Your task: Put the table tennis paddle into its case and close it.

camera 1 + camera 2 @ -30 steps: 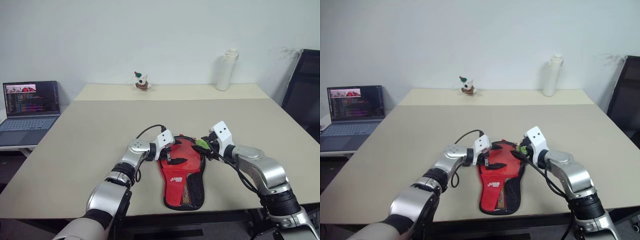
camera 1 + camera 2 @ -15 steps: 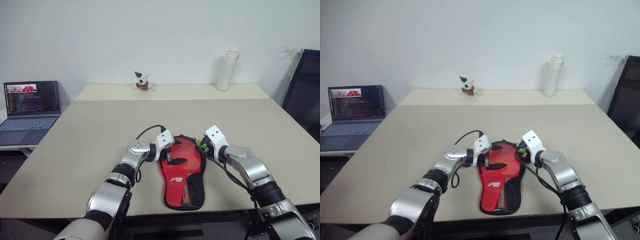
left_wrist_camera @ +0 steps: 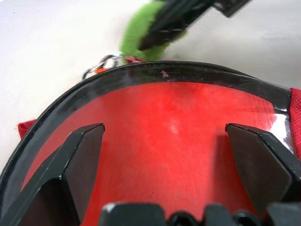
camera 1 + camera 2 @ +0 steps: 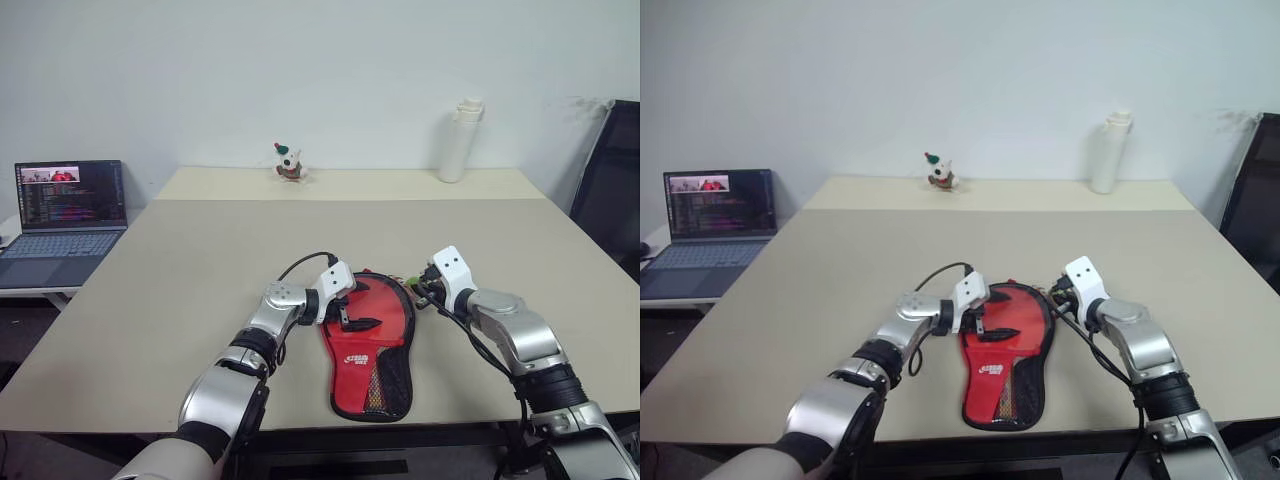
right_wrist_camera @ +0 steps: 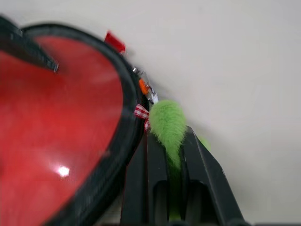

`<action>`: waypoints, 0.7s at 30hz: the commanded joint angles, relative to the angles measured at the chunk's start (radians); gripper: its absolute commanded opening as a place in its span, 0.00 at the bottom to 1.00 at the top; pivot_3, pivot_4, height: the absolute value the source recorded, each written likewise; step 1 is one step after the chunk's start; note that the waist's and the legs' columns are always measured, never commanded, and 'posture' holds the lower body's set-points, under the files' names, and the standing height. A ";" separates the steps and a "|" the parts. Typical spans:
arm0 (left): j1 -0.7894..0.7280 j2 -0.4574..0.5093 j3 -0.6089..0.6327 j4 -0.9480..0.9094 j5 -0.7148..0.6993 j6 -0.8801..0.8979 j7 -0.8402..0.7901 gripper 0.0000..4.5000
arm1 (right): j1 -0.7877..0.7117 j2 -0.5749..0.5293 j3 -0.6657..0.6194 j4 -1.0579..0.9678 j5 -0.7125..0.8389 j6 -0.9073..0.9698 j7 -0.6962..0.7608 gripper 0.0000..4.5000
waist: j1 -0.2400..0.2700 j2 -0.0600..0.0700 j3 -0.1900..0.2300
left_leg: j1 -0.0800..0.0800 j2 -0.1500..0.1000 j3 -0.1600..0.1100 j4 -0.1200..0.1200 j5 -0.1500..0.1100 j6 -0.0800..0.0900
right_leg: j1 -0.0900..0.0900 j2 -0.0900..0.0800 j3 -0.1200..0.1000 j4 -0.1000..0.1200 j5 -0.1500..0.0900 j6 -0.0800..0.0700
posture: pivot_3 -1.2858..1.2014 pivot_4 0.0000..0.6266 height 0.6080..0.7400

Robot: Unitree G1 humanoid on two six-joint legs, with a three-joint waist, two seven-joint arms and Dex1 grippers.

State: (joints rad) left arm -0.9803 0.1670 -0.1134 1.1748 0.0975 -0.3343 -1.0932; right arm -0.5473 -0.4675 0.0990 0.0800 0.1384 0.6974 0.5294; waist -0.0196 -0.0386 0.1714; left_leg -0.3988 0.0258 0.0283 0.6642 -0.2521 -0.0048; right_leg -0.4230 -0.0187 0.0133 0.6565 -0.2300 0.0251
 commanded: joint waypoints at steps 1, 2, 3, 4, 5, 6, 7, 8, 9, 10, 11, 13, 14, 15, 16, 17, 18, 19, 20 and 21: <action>0.026 -0.012 -0.026 0.020 0.020 0.022 0.004 1.00 | 0.065 -0.079 -0.042 -0.133 0.020 0.052 0.044 0.01 | 0.004 0.000 0.000 | 0.000 0.000 0.000 0.000 0.000 0.000 | 0.000 0.000 0.000 0.000 0.000 0.000 | 0.52 0.24 1.00; 0.025 -0.016 -0.027 0.022 0.021 0.024 0.008 1.00 | 0.102 -0.112 -0.046 -0.188 0.033 0.076 0.069 0.01 | 0.008 0.000 0.000 | 0.000 0.000 0.000 0.000 0.000 0.000 | 0.000 0.000 0.000 0.000 0.000 0.000 | 0.52 0.24 1.00; 0.023 -0.020 -0.027 0.025 0.022 0.028 0.012 1.00 | 0.135 -0.144 -0.050 -0.242 0.047 0.102 0.094 0.01 | 0.013 0.001 0.000 | 0.000 0.000 0.000 0.000 0.000 0.000 | 0.001 0.000 0.000 -0.001 0.000 0.000 | 0.52 0.24 1.00; 0.021 -0.023 -0.027 0.027 0.023 0.031 0.014 1.00 | 0.163 -0.168 -0.055 -0.291 0.065 0.128 0.112 0.01 | 0.018 0.001 0.000 | 0.000 0.000 -0.001 0.000 0.000 0.000 | 0.001 0.000 -0.001 -0.002 0.000 0.000 | 0.52 0.24 1.00; 0.019 -0.025 -0.028 0.028 0.024 0.033 0.016 1.00 | 0.182 -0.185 -0.059 -0.329 0.082 0.151 0.123 0.01 | 0.018 0.001 0.000 | -0.001 0.000 -0.001 0.000 0.000 0.000 | 0.001 0.000 -0.001 -0.003 0.000 0.000 | 0.52 0.24 1.00; 0.018 -0.028 -0.028 0.029 0.024 0.035 0.019 1.00 | 0.209 -0.208 -0.062 -0.377 0.103 0.176 0.143 0.01 | 0.018 0.001 -0.001 | 0.000 0.000 -0.001 0.000 0.000 0.000 | 0.001 0.000 -0.001 -0.003 0.000 0.000 | 0.52 0.24 1.00; 0.016 -0.030 -0.029 0.030 0.025 0.036 0.020 1.00 | 0.235 -0.232 -0.063 -0.423 0.122 0.196 0.164 0.01 | 0.019 0.001 -0.001 | 0.000 0.000 -0.001 0.000 0.000 0.000 | 0.001 0.000 -0.001 -0.003 0.000 0.000 | 0.52 0.24 1.00; 0.015 -0.032 -0.030 0.032 0.026 0.037 0.022 1.00 | 0.268 -0.258 -0.070 -0.479 0.152 0.219 0.192 0.01 | 0.019 0.001 -0.001 | 0.000 0.000 -0.001 0.000 0.000 0.000 | 0.002 0.000 -0.002 -0.003 0.000 0.000 | 0.52 0.24 1.00; 0.013 -0.034 -0.030 0.033 0.026 0.038 0.023 1.00 | 0.297 -0.278 -0.078 -0.529 0.181 0.243 0.214 0.01 | 0.021 0.002 -0.001 | 0.000 0.000 -0.001 0.000 0.000 0.000 | 0.002 0.000 -0.002 -0.004 0.000 0.000 | 0.52 0.24 1.00; 0.011 -0.036 -0.030 0.035 0.027 0.039 0.024 1.00 | 0.330 -0.301 -0.087 -0.585 0.213 0.269 0.233 0.01 | 0.022 0.002 -0.001 | 0.000 0.000 -0.003 0.000 0.000 0.000 | 0.003 0.000 -0.003 -0.005 0.000 0.000 | 0.52 0.24 1.00; 0.010 -0.037 -0.031 0.037 0.028 0.040 0.025 1.00 | 0.362 -0.322 -0.095 -0.634 0.241 0.289 0.249 0.01 | 0.022 0.001 -0.001 | -0.001 0.000 -0.003 0.000 0.000 0.000 | 0.003 0.000 -0.004 -0.006 0.000 0.000 | 0.52 0.24 1.00; 0.007 -0.040 -0.031 0.040 0.030 0.040 0.029 1.00 | 0.435 -0.366 -0.112 -0.734 0.300 0.326 0.287 0.01 | 0.022 0.002 -0.002 | -0.001 0.000 -0.003 -0.001 0.000 0.000 | 0.003 0.000 -0.004 -0.007 0.000 0.000 | 0.52 0.24 1.00; 0.006 -0.041 -0.032 0.041 0.030 0.040 0.030 1.00 | 0.474 -0.386 -0.122 -0.780 0.329 0.343 0.303 0.01 | 0.022 0.002 -0.002 | -0.001 0.000 -0.003 -0.001 0.000 0.000 | 0.004 0.000 -0.004 -0.008 0.000 0.001 | 0.52 0.24 1.00; 0.005 -0.042 -0.032 0.042 0.031 0.040 0.031 1.00 | 0.509 -0.403 -0.131 -0.817 0.354 0.355 0.315 0.01 | 0.021 0.001 -0.002 | -0.001 0.000 -0.003 -0.001 0.000 0.000 | 0.004 0.000 -0.004 -0.008 0.000 0.001 | 0.52 0.24 1.00; 0.005 -0.043 -0.033 0.043 0.032 0.040 0.032 1.00 | 0.547 -0.415 -0.140 -0.852 0.379 0.364 0.326 0.01 | 0.021 0.001 -0.002 | -0.001 0.000 -0.003 -0.001 0.000 0.000 | 0.004 0.000 -0.004 -0.009 0.000 0.001 | 0.52 0.24 1.00; 0.004 -0.043 -0.033 0.044 0.033 0.040 0.032 1.00 | 0.571 -0.424 -0.147 -0.874 0.398 0.370 0.330 0.01 | 0.023 0.001 -0.002 | -0.001 0.000 -0.004 -0.001 0.000 0.000 | 0.005 0.000 -0.004 -0.009 0.000 0.001 | 0.52 0.24 1.00; 0.003 -0.044 -0.034 0.045 0.033 0.040 0.034 1.00 | 0.607 -0.436 -0.148 -0.901 0.414 0.371 0.337 0.01 | 0.022 0.001 -0.002 | 0.000 0.000 -0.004 -0.001 0.000 0.000 | 0.005 0.000 -0.004 -0.009 0.000 0.001 | 0.52 0.24 1.00; 0.002 -0.044 -0.035 0.046 0.033 0.040 0.035 1.00 | 0.631 -0.445 -0.149 -0.920 0.426 0.371 0.339 0.01 | 0.022 0.001 -0.002 | 0.000 0.000 -0.004 0.000 0.000 0.000 | 0.005 0.000 -0.004 -0.009 0.000 0.001 | 0.52 0.24 1.00; 0.001 -0.045 -0.035 0.047 0.034 0.040 0.037 1.00 | 0.658 -0.455 -0.148 -0.939 0.436 0.369 0.341 0.01 | 0.022 0.001 -0.002 | 0.000 0.000 -0.003 0.000 0.000 0.000 | 0.005 0.000 -0.004 -0.009 0.000 0.001 | 0.52 0.24 1.00; 0.000 -0.045 -0.035 0.048 0.034 0.040 0.039 1.00 | 0.680 -0.461 -0.148 -0.956 0.449 0.369 0.341 0.01 | 0.022 0.001 -0.002 | 0.000 0.000 -0.003 0.000 0.000 0.000 | 0.006 0.000 -0.004 -0.009 0.001 0.002 | 0.52 0.24 1.00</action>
State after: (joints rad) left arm -0.9903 0.1304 -0.1195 1.1929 0.1019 -0.3077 -1.0569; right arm 0.1082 -0.9103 -0.0399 -0.8154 0.5393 1.0606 0.8434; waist 0.0026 -0.0376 0.1696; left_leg -0.3980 0.0261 0.0246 0.6640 -0.2523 -0.0049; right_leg -0.4163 -0.0190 0.0085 0.6465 -0.2295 0.0267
